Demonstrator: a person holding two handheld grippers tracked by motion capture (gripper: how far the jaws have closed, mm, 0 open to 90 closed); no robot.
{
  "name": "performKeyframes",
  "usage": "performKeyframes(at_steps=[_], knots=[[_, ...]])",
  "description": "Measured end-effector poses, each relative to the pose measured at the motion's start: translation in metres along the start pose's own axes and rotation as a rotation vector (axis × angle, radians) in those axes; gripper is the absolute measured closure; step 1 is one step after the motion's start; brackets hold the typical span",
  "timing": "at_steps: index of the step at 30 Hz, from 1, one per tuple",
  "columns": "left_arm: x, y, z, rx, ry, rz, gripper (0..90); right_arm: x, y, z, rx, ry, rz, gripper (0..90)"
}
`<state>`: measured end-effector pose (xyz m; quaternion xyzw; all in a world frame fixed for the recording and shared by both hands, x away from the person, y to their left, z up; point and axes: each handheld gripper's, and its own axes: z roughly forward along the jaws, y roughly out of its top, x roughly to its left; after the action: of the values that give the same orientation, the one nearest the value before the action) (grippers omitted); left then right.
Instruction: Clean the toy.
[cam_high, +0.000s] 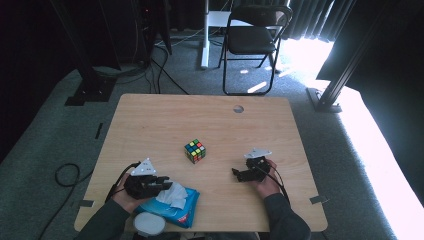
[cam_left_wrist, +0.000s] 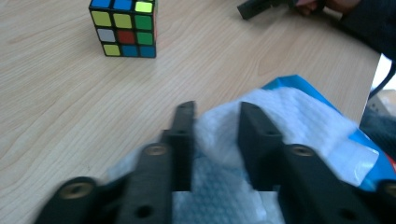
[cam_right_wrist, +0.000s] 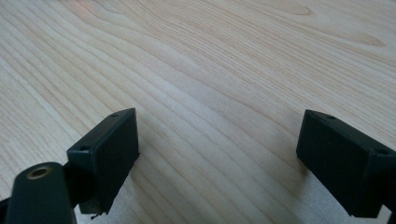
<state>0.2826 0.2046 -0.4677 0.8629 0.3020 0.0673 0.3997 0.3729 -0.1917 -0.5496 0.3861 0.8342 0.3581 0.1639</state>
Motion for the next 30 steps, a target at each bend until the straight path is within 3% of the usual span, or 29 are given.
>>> performKeyframes(at_steps=[3, 5, 10, 21, 30], knots=[[-0.002, 0.001, -0.001, 0.009, -0.005, 0.029, 85.8, 0.0, 0.0, 0.0, 0.0, 0.0, 0.0, 12.7], [-0.003, 0.002, -0.002, 0.012, -0.014, 0.039, 88.8, 0.0, 0.0, 0.0, 0.0, 0.0, 0.0, 12.7], [-0.001, 0.001, -0.002, -0.001, -0.025, 0.035, 89.4, 0.0, 0.0, 0.0, 0.0, 0.0, 0.0, 12.7], [0.011, 0.005, -0.014, -0.085, 0.033, -0.014, 89.6, 0.0, 0.0, 0.0, 0.0, 0.0, 0.0, 12.7], [0.015, 0.012, -0.017, -0.117, 0.053, -0.03, 89.7, 0.0, 0.0, 0.0, 0.0, 0.0, 0.001, 12.7]])
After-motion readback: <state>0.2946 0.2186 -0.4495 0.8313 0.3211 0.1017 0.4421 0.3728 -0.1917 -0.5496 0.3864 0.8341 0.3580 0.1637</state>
